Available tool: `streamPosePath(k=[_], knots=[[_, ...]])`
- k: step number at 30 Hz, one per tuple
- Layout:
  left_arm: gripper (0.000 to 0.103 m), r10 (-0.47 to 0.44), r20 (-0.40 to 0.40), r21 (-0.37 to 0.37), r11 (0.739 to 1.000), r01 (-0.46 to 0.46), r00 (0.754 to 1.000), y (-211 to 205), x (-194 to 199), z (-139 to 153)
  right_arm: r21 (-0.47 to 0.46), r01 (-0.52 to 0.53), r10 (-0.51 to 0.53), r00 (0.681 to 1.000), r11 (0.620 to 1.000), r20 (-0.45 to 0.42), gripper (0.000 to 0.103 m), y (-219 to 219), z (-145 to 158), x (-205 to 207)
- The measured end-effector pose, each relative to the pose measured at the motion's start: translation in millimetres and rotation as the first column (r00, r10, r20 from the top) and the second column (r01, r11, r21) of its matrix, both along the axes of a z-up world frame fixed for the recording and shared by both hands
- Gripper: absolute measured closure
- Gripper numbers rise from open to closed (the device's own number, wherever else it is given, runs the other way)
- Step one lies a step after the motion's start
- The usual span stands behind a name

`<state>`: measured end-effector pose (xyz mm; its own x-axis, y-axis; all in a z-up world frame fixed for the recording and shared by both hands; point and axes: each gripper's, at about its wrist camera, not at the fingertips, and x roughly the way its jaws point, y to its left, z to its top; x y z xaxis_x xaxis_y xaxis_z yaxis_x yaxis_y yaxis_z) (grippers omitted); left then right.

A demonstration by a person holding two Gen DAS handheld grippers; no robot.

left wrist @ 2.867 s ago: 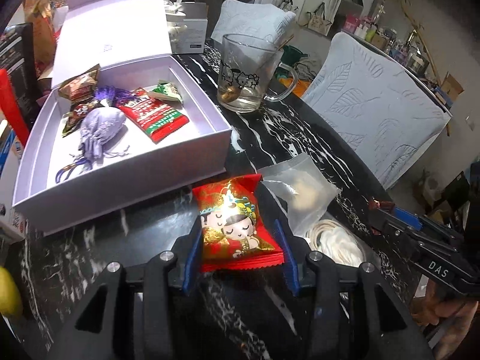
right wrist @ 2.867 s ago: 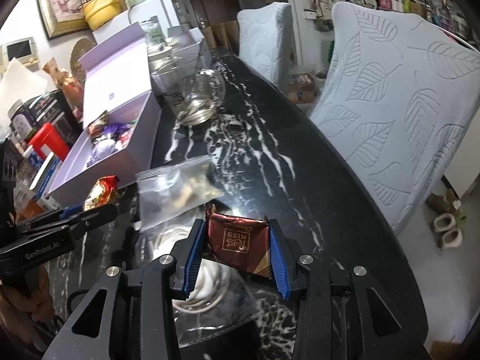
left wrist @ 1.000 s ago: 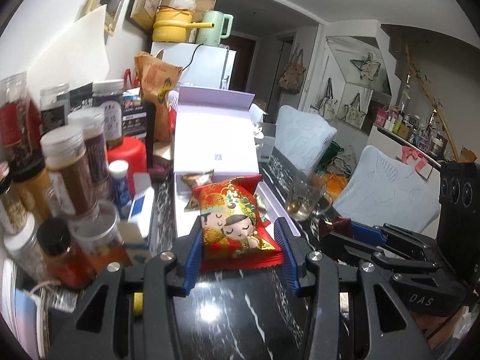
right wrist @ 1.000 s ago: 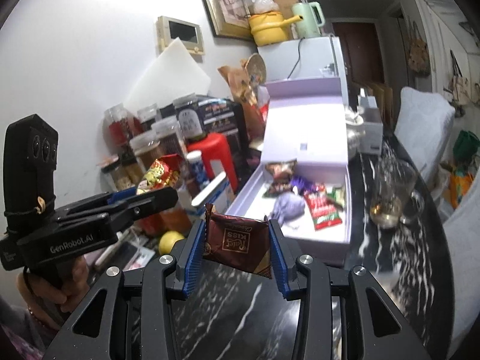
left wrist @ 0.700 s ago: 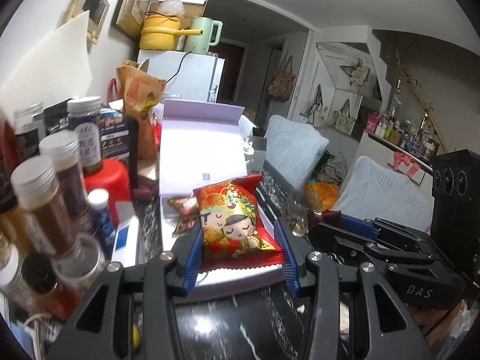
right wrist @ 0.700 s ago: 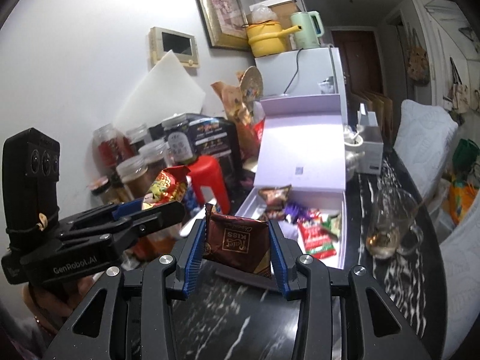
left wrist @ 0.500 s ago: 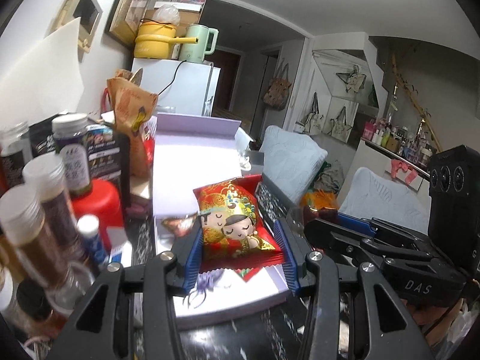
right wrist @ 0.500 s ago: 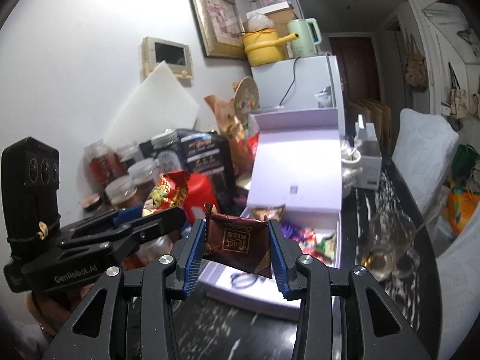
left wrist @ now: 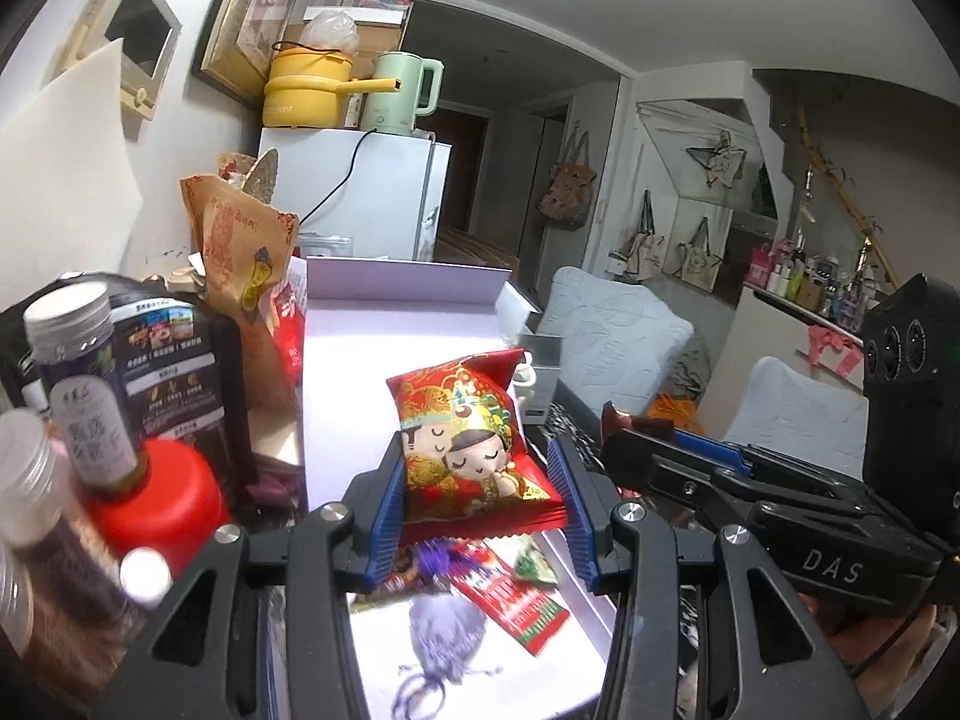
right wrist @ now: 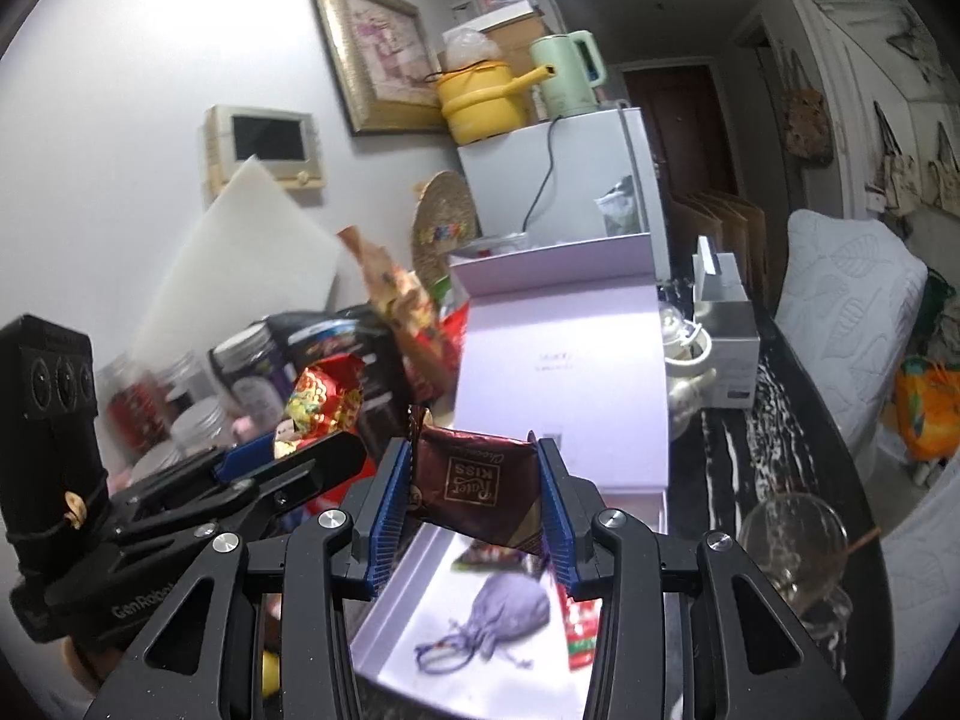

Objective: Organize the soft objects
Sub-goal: 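Lower both held packets into the lavender box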

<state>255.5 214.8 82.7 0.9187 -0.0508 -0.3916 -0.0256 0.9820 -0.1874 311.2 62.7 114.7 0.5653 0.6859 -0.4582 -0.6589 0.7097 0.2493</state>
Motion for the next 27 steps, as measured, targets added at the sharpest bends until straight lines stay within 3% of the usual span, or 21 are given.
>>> streamPosePath(k=[13, 27], knots=[[0.058, 0.073, -0.11, 0.078, 0.995, -0.064, 0.991, 12.1, 52.5, -37.3, -0.077, 0.045, -0.049, 0.997, 0.996, -0.06, 0.062, 13.6, -38.0, 54.8], [0.058, 0.069, -0.269, 0.118, 0.992, -0.038, 0.961, -1.0, 88.0, -80.6, -0.172, 0.037, -0.064, 0.986, 0.984, -0.154, 0.062, 19.9, -79.2, 82.0]])
